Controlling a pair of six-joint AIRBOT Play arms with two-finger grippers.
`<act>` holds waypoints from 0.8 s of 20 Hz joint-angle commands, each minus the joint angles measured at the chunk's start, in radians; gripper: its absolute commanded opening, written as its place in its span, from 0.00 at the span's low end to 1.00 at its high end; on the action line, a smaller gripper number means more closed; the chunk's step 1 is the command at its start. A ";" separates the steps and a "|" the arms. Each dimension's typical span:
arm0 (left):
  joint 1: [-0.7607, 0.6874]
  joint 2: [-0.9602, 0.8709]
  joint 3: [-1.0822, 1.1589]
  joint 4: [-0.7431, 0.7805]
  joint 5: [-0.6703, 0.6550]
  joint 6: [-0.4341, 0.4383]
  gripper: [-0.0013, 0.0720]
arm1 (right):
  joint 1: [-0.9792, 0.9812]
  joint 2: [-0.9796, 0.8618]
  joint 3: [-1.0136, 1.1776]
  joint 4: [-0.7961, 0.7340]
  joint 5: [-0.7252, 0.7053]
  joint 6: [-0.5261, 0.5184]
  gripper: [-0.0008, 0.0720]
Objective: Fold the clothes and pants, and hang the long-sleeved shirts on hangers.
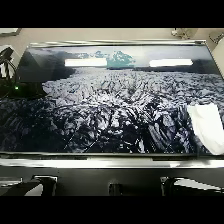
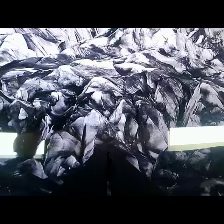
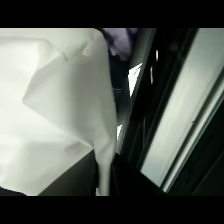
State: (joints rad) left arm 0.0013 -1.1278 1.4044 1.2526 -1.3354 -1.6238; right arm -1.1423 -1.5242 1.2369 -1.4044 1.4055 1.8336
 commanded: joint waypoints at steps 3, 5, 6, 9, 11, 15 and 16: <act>-0.003 0.000 0.000 0.000 0.000 0.000 0.05 | -0.001 0.037 -0.106 -0.092 -0.058 -0.022 0.08; -0.003 0.000 0.000 0.000 0.000 0.000 0.05 | -0.001 0.037 -0.118 -0.095 -0.058 -0.023 0.08; -0.003 0.000 0.000 0.000 0.000 0.000 0.05 | -0.001 0.037 -0.119 -0.097 -0.057 -0.023 0.08; -0.003 0.000 0.000 0.001 0.000 0.000 0.05 | -0.001 0.043 -0.119 -0.109 -0.053 -0.030 0.07; -0.003 0.000 0.000 0.000 0.000 0.000 0.05 | -0.001 0.055 -0.119 -0.144 -0.049 -0.035 0.07; -0.003 0.000 0.000 0.000 0.000 0.000 0.05 | 0.000 0.097 -0.105 -0.145 -0.041 -0.094 0.98; -0.003 0.000 0.000 0.000 0.000 0.000 0.05 | 0.000 0.113 -0.073 -0.146 -0.011 -0.118 0.98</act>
State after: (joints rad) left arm -0.0013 -1.1278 1.4044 1.2530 -1.3357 -1.6241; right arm -1.1423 -1.4418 1.1320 -1.5444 1.3647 1.7721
